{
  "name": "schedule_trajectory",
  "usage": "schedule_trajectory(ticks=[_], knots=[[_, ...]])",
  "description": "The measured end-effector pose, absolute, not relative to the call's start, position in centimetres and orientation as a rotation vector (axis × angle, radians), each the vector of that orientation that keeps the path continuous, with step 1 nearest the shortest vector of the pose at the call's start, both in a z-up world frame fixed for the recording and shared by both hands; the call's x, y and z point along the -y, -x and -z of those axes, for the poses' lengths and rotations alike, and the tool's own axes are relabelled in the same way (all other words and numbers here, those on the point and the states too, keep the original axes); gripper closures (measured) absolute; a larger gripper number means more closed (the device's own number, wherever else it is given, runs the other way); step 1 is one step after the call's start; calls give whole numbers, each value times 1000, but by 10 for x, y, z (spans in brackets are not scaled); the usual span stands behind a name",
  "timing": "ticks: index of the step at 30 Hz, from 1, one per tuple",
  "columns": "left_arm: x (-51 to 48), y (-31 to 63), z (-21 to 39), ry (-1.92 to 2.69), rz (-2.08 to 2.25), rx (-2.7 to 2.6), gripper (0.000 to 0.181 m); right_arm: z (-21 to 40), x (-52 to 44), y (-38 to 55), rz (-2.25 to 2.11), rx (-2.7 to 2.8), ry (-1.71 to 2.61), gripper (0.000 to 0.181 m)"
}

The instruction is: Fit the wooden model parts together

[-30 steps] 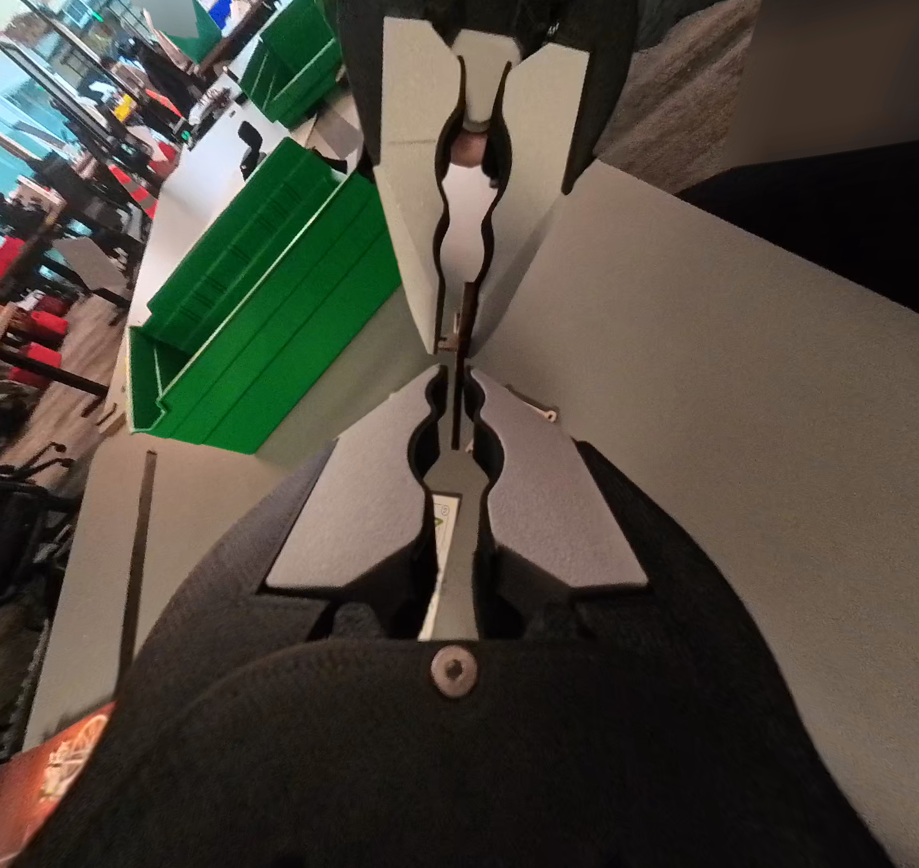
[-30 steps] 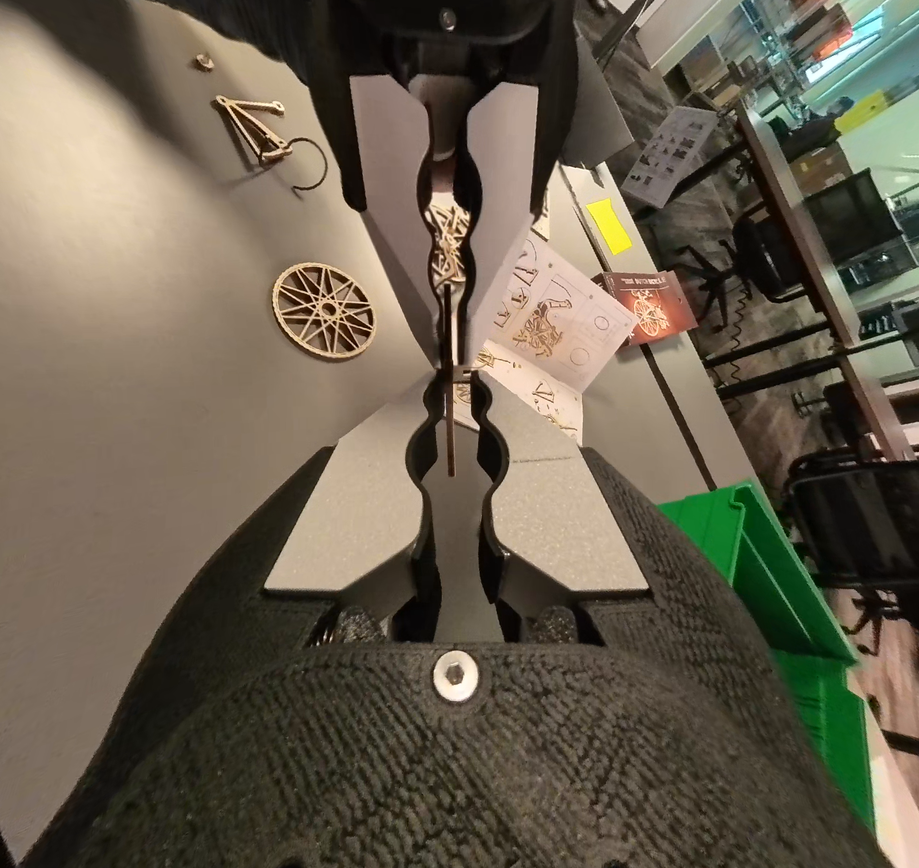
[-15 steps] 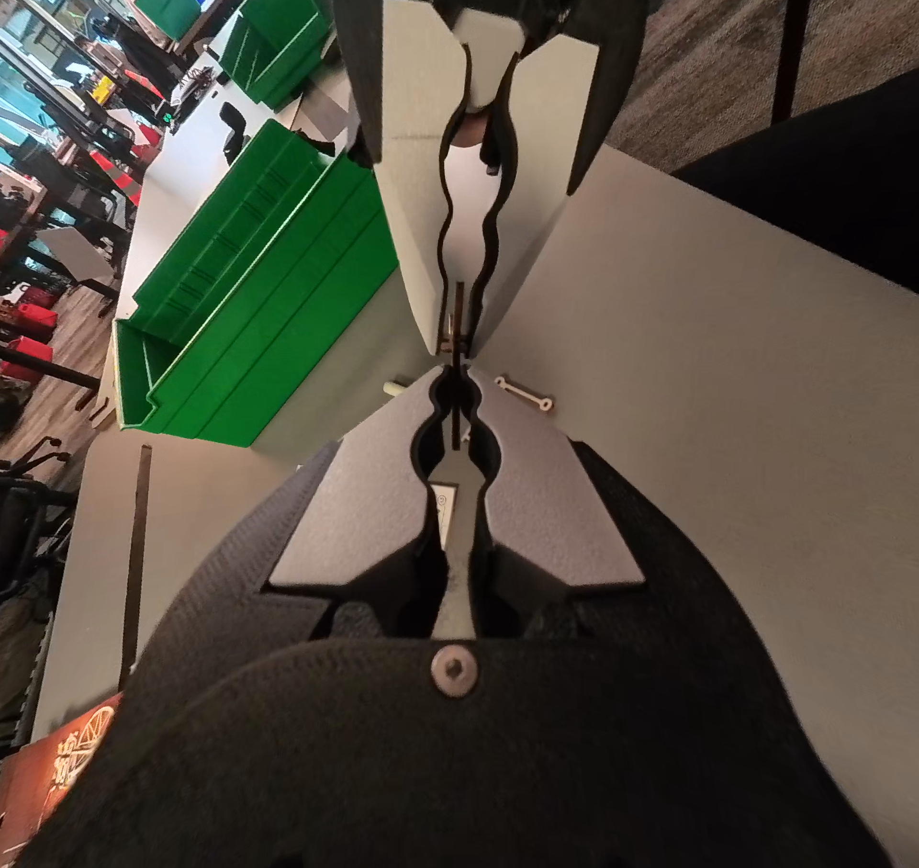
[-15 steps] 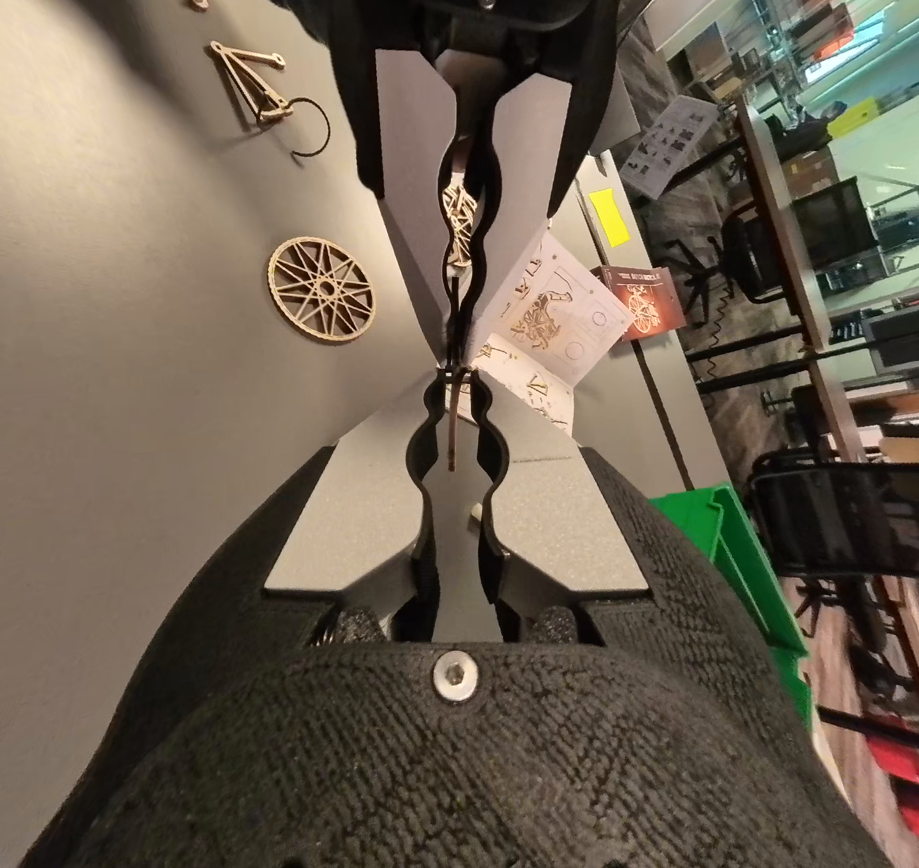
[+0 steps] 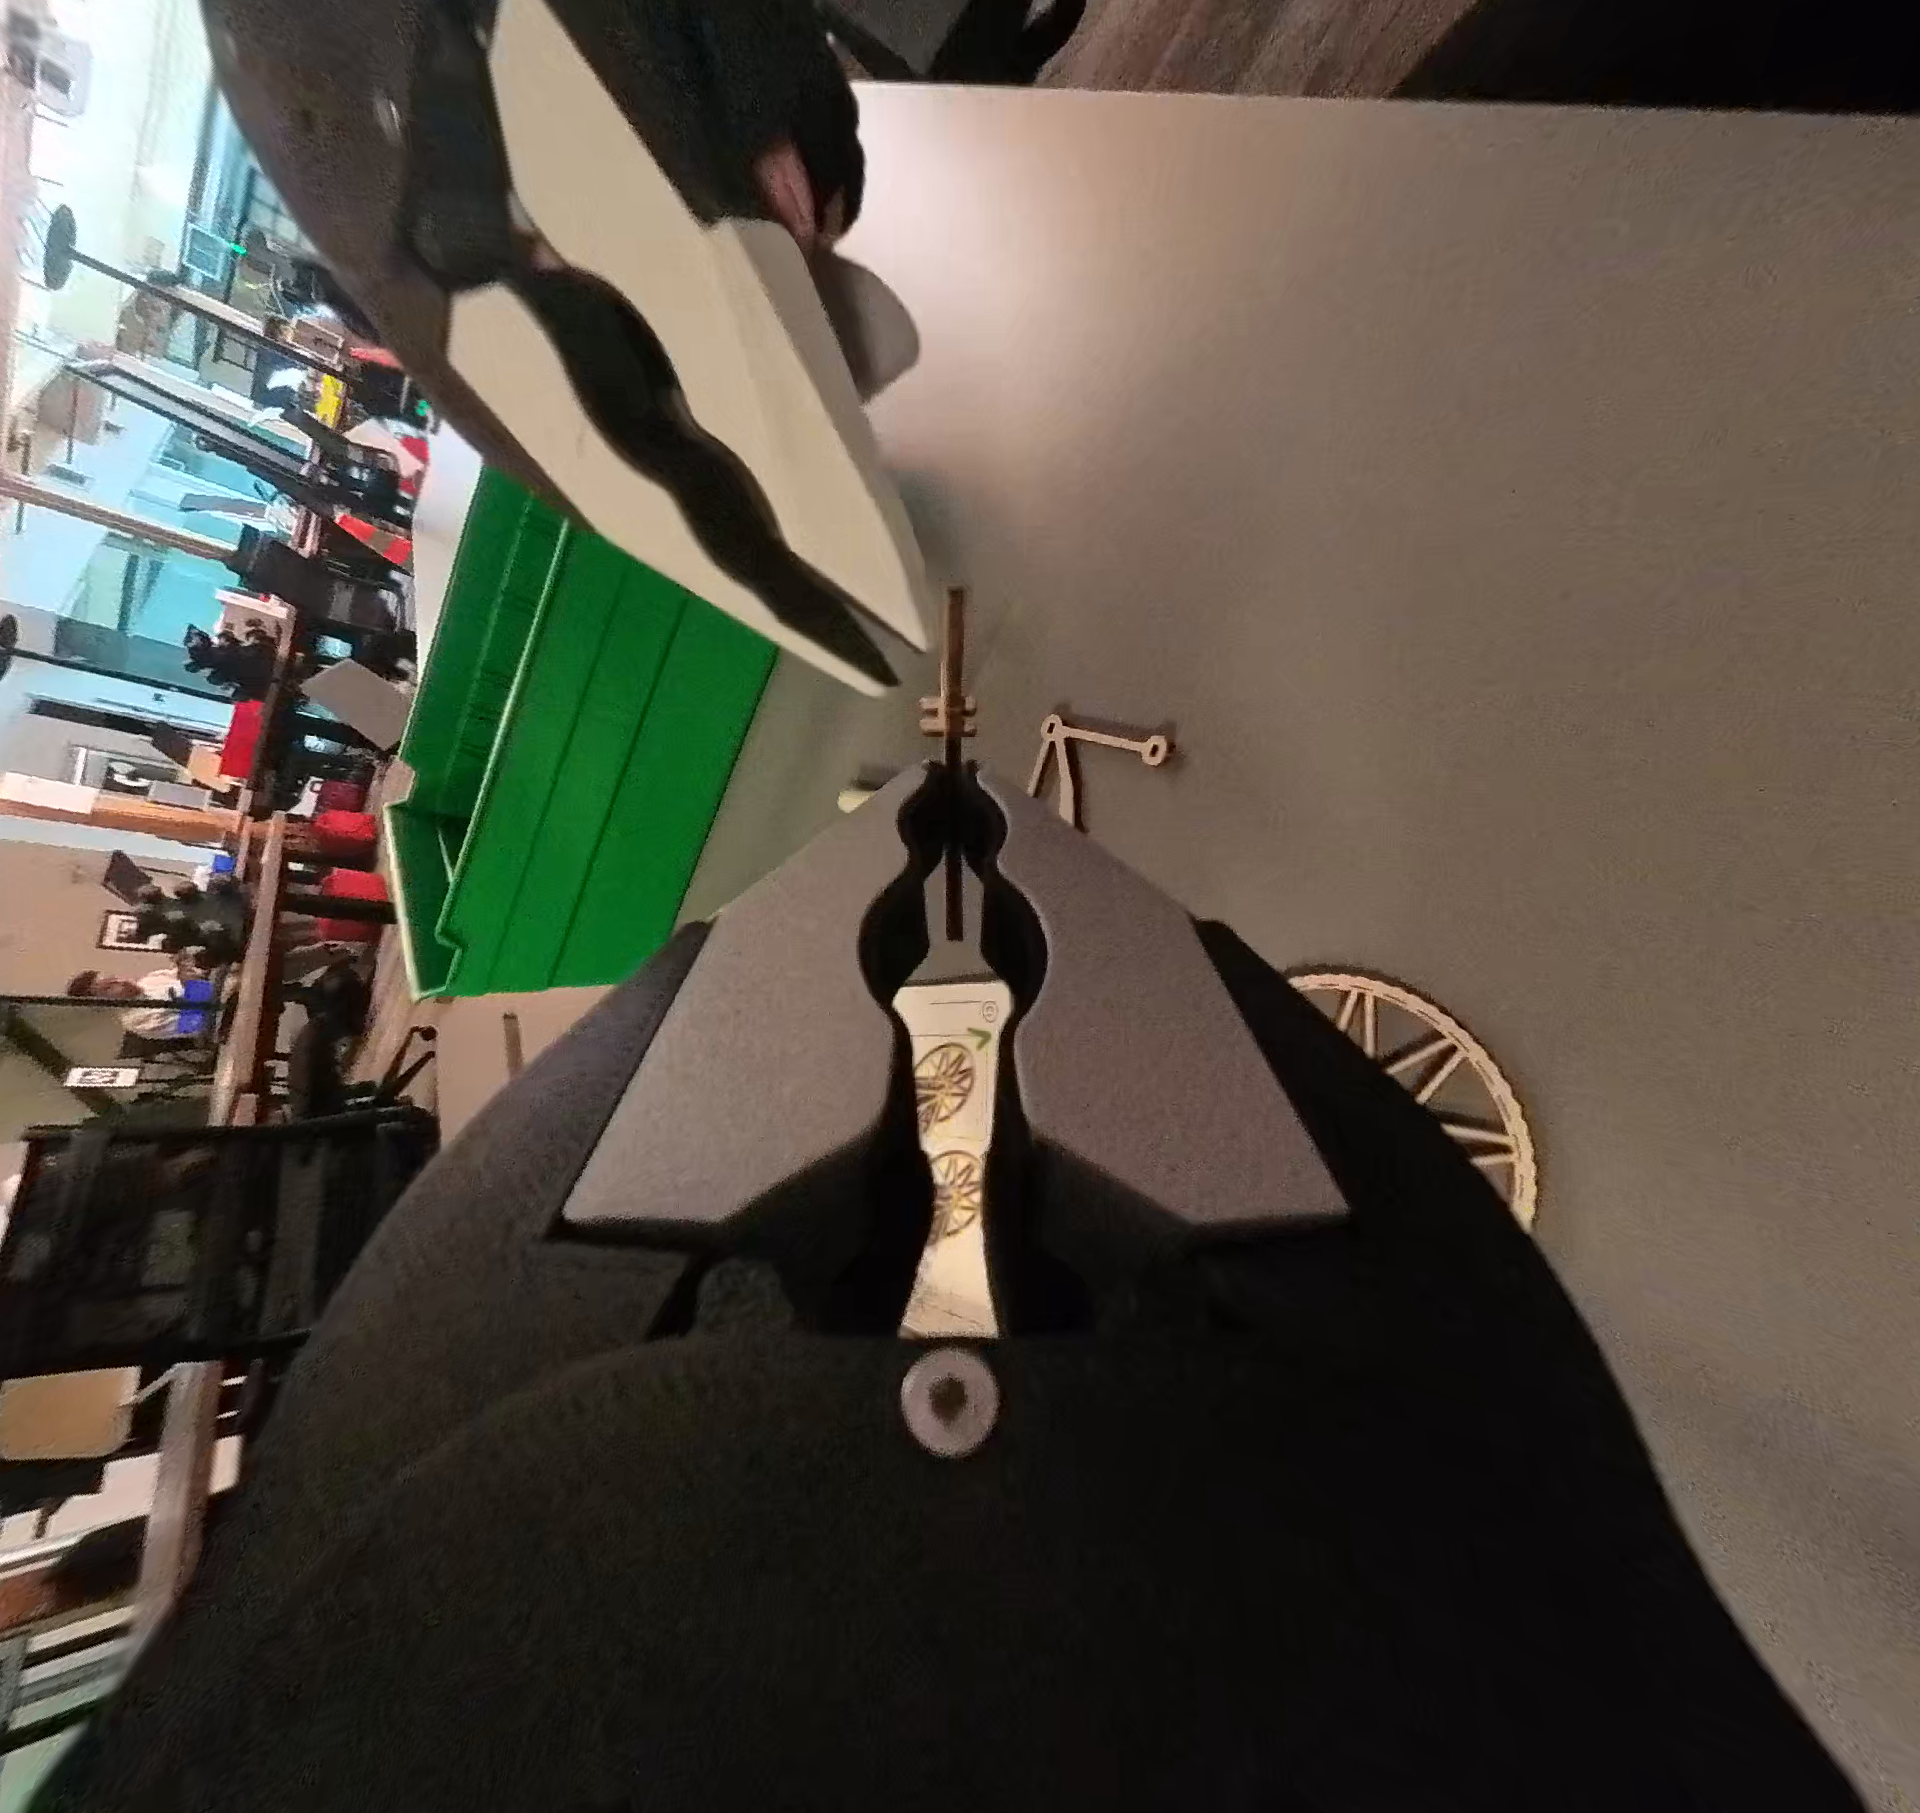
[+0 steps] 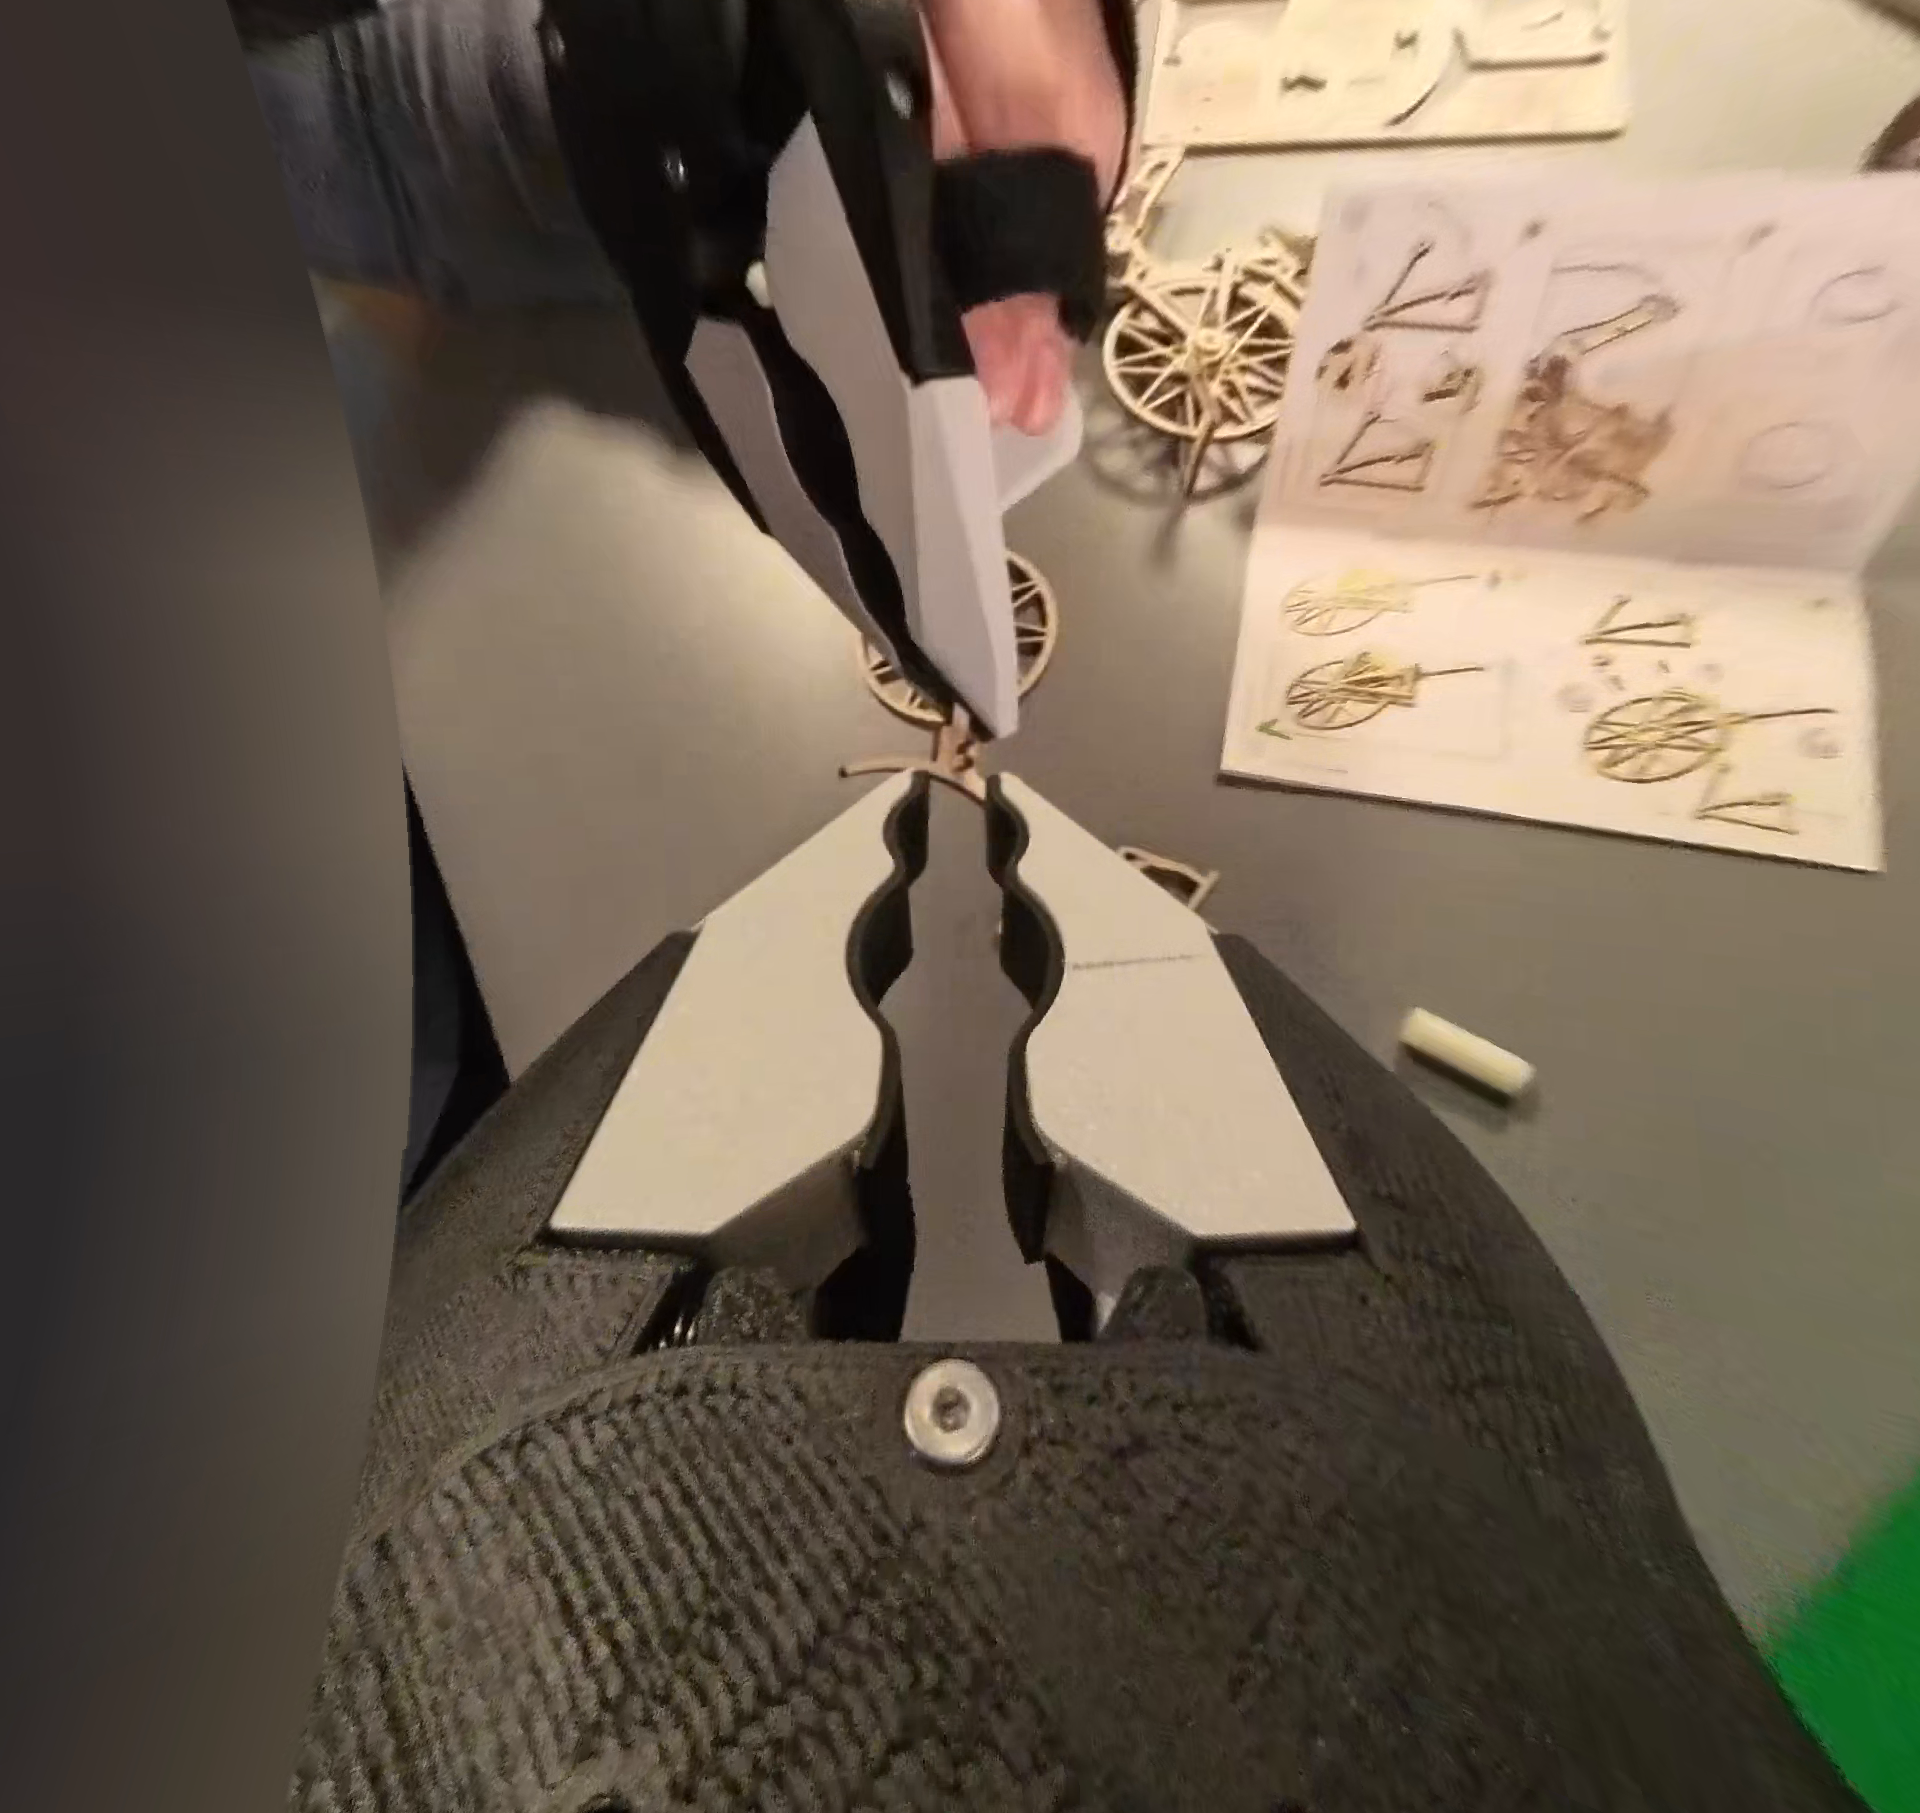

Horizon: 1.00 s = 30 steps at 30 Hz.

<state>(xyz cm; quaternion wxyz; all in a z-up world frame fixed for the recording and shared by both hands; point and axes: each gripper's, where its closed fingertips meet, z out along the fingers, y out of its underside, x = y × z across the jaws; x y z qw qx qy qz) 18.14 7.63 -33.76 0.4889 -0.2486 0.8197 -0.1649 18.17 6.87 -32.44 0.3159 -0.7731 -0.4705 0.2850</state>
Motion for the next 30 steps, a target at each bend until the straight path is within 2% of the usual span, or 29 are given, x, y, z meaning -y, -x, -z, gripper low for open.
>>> schedule_trajectory(ticks=[12, 17, 28, 29, 30], knots=[[-74, -180, 334, 531, 300, -2007, 180, 322, -69, -171, -973, 1159, 2112, 181], [-71, -179, 332, 489, 241, -2014, 180, 322, -70, -172, -928, 1185, 2125, 174], [-74, -179, 332, 524, 230, -2018, 180, 325, -71, -171, -907, 1219, 2136, 181], [-80, -182, 331, 563, 231, -1979, 177, 327, -77, -174, -895, 1179, 2147, 181], [-90, -186, 327, 606, 231, -1907, 166, 328, -85, -177, -896, 1108, 2158, 181]])
